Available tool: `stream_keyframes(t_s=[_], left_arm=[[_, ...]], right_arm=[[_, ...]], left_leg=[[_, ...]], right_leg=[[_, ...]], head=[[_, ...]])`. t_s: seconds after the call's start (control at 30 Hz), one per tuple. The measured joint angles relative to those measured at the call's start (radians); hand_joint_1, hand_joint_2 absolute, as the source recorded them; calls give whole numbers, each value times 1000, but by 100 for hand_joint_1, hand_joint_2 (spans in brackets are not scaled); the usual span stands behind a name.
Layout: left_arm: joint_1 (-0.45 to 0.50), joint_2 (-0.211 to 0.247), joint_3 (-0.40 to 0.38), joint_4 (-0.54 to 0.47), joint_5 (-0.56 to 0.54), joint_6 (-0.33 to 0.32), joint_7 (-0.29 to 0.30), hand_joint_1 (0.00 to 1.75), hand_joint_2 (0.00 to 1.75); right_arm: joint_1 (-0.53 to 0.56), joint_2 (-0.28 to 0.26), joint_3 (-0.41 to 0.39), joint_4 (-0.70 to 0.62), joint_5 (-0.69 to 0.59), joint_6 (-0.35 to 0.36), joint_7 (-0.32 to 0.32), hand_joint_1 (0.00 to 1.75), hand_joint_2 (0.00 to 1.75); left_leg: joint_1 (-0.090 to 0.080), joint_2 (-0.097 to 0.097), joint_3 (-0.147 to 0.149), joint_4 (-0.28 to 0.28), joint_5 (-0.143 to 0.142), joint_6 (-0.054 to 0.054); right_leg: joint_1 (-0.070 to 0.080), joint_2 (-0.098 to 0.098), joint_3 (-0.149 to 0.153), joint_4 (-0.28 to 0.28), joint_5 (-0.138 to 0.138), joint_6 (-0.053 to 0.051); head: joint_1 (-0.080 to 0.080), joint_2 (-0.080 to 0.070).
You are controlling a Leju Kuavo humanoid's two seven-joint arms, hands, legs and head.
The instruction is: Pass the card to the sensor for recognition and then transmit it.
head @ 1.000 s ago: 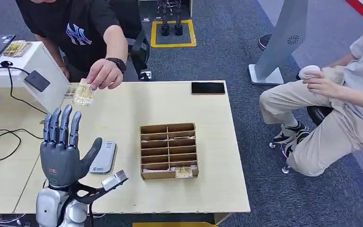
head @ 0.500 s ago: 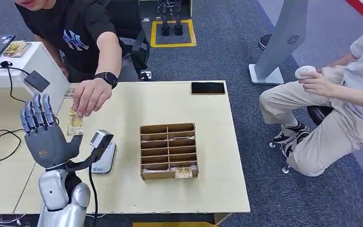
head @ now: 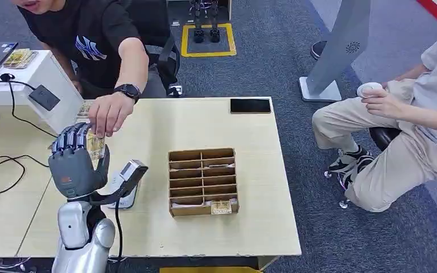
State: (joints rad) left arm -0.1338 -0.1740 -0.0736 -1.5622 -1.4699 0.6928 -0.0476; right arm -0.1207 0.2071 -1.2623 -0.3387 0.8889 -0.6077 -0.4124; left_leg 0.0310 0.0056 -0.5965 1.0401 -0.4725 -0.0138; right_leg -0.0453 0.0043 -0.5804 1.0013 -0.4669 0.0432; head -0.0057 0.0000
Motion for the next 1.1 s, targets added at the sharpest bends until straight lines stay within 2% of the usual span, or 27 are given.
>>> stream_keyframes(t_s=[0.2,0.43,1.1], left_arm=[[0,-25,12,6,16,1,-81,175,175],[0,-52,36,9,22,2,-119,175,175],[1,-68,52,13,21,2,-122,175,175]], right_arm=[[0,0,4,0,-4,-1,0,0,175],[0,0,5,0,-6,-3,0,0,175],[0,0,6,0,-6,-3,0,0,175]], left_leg=[[0,0,0,0,0,0],[0,0,0,0,0,0],[0,0,0,0,0,0]], right_leg=[[0,0,0,0,0,0],[0,0,0,0,0,0],[0,-1,0,0,0,0]], head=[[0,0],[0,0],[0,0]])
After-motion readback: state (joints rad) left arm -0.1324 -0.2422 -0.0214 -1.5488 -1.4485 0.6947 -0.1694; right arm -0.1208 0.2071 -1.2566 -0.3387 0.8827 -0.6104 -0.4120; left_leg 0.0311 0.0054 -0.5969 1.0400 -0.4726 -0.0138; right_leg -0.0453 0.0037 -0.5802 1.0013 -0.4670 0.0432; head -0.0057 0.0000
